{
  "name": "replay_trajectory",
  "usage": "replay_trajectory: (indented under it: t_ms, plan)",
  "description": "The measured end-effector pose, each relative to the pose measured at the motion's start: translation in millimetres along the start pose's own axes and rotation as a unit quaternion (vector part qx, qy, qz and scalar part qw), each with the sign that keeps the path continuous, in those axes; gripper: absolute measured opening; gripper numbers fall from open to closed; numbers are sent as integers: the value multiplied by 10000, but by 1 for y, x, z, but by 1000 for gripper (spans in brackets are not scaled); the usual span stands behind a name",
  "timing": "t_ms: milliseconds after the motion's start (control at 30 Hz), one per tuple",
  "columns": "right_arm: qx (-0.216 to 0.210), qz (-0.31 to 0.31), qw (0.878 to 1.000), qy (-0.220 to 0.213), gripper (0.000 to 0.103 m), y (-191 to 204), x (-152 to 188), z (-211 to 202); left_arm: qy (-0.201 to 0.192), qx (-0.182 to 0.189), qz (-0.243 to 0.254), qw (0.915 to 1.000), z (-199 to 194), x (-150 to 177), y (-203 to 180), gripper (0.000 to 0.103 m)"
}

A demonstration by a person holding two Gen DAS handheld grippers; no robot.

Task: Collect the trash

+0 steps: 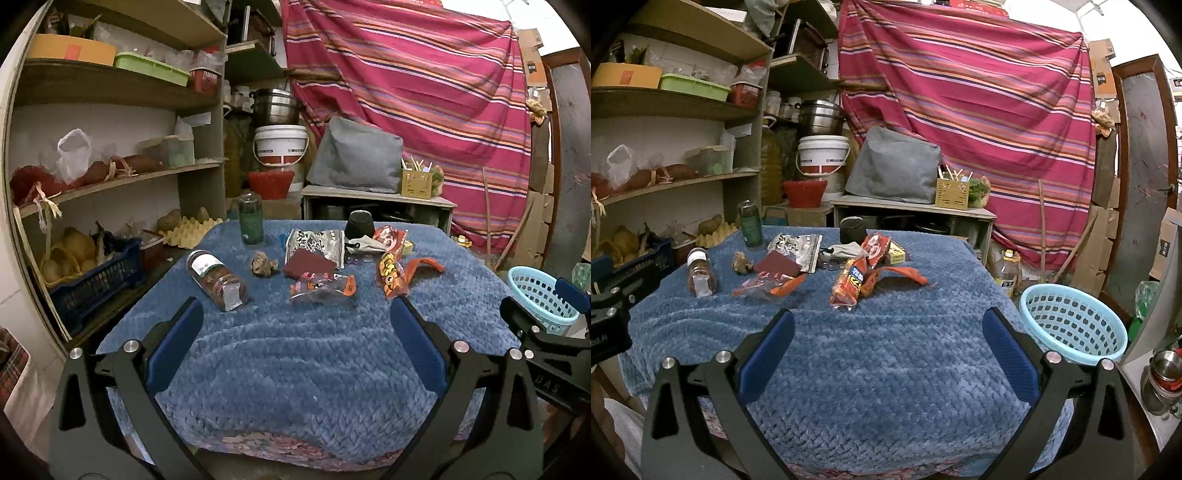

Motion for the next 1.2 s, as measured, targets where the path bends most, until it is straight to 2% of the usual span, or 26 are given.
replay_trajectory:
  t_ms: [1200]
  plan:
    - [62, 35, 9999, -123, 99, -1, -5, -9, -71, -35, -7, 10000, -2, 3, 8, 98]
Point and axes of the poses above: each gripper's, at about its wrist camera, not at the fingertips, and z roughly the way its jaws point, y to its left, x to its underside, the point moved 9 cm from there along z, roughly the way its jaws point
